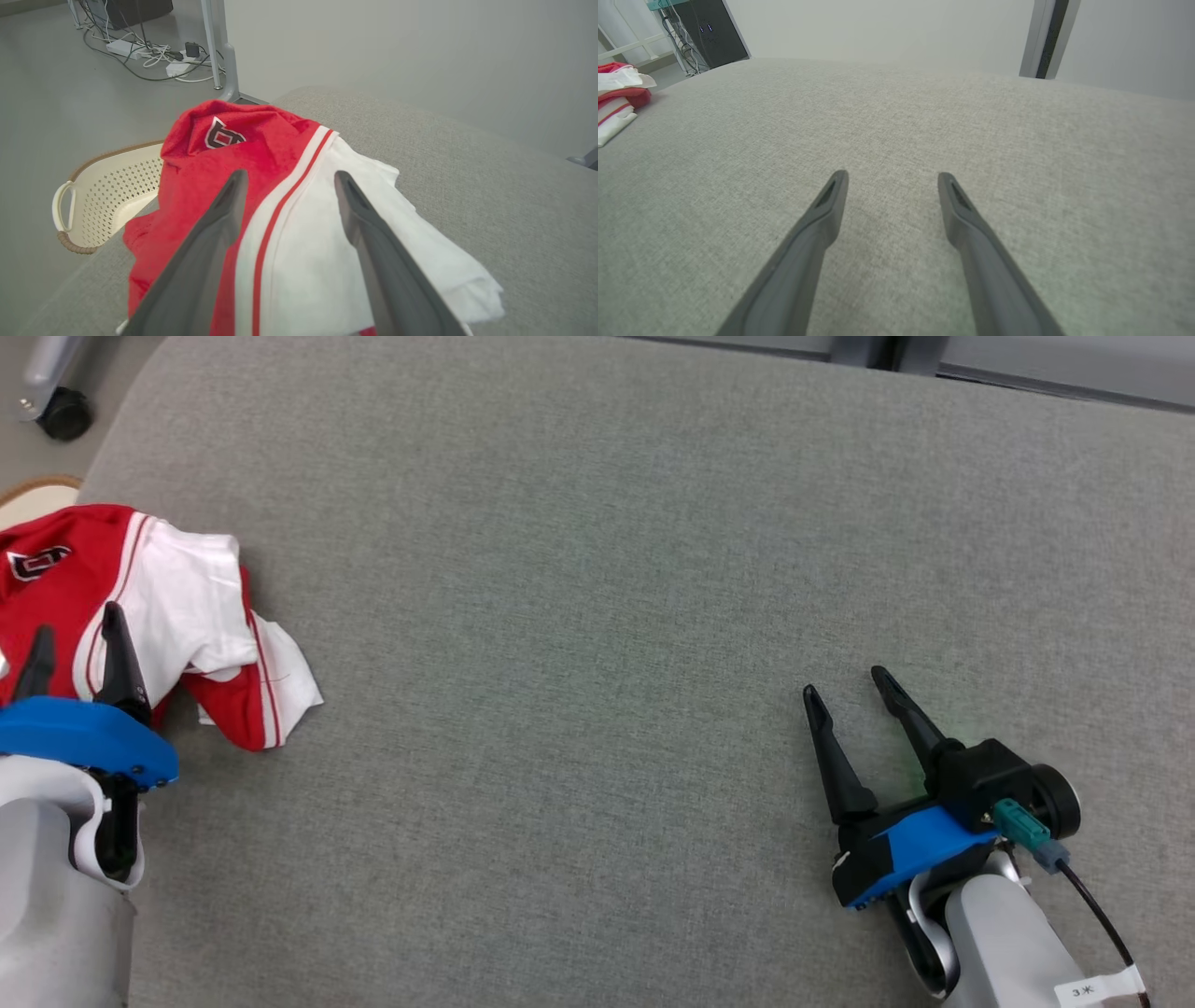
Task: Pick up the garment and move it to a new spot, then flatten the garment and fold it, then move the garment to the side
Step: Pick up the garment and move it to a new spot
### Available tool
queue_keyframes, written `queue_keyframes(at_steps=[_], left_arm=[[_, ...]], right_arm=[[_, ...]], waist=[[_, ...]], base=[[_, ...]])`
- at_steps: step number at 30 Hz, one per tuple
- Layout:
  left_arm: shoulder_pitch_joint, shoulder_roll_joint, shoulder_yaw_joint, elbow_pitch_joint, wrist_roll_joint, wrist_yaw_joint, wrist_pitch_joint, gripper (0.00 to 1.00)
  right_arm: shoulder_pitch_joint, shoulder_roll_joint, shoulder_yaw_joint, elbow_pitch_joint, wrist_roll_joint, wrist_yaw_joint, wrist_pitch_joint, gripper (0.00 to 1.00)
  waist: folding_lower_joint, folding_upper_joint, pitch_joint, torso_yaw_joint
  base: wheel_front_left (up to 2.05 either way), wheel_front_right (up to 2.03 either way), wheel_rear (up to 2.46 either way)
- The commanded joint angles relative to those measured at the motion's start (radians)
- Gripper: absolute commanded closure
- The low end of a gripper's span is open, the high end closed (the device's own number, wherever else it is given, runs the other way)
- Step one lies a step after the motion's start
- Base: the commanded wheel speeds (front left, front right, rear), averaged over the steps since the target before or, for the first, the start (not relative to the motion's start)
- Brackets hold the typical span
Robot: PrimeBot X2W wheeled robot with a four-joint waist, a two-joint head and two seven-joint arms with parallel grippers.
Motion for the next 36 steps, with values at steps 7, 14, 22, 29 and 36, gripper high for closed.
queue_keyframes(at_steps=[7, 14, 22, 29, 36], left_arm=[[-0.093, 0.052, -0.064, 0.189, -0.081, -0.001, 0.098, 0.00], [-0.117, 0.041, -0.131, 0.272, -0.084, -0.001, 0.101, 1.00], [-0.134, 0.087, -0.225, 0.160, -0.132, -0.001, 0.016, 1.00], [-0.166, 0.111, -0.382, -0.116, -0.161, -0.001, -0.048, 1.00], [-0.130, 0.032, -0.500, -0.333, -0.195, -0.001, -0.045, 1.00]], right_arm=[[-0.023, -0.007, -0.018, 0.001, -0.022, -0.001, -0.001, 0.00], [-0.030, -0.007, -0.021, 0.003, -0.006, -0.001, -0.001, 0.00], [-0.006, -0.004, -0.008, 0.011, 0.042, 0.000, -0.002, 0.00], [0.061, -0.004, 0.009, 0.024, 0.123, 0.000, -0.002, 0.00], [0.104, -0.004, 0.022, 0.022, 0.155, 0.000, -0.002, 0.00]], waist=[[-0.0002, 0.0000, 0.057, -0.037], [-0.0002, 0.0000, 0.049, -0.043], [-0.0002, 0.0000, -0.033, -0.042], [-0.0002, 0.0000, -0.159, -0.110], [-0.0002, 0.0000, -0.206, -0.240]], base=[[0.00, 0.00, 0.00], [0.00, 0.00, 0.00], [0.00, 0.00, 0.00], [0.00, 0.00, 0.00], [0.00, 0.00, 0.00]])
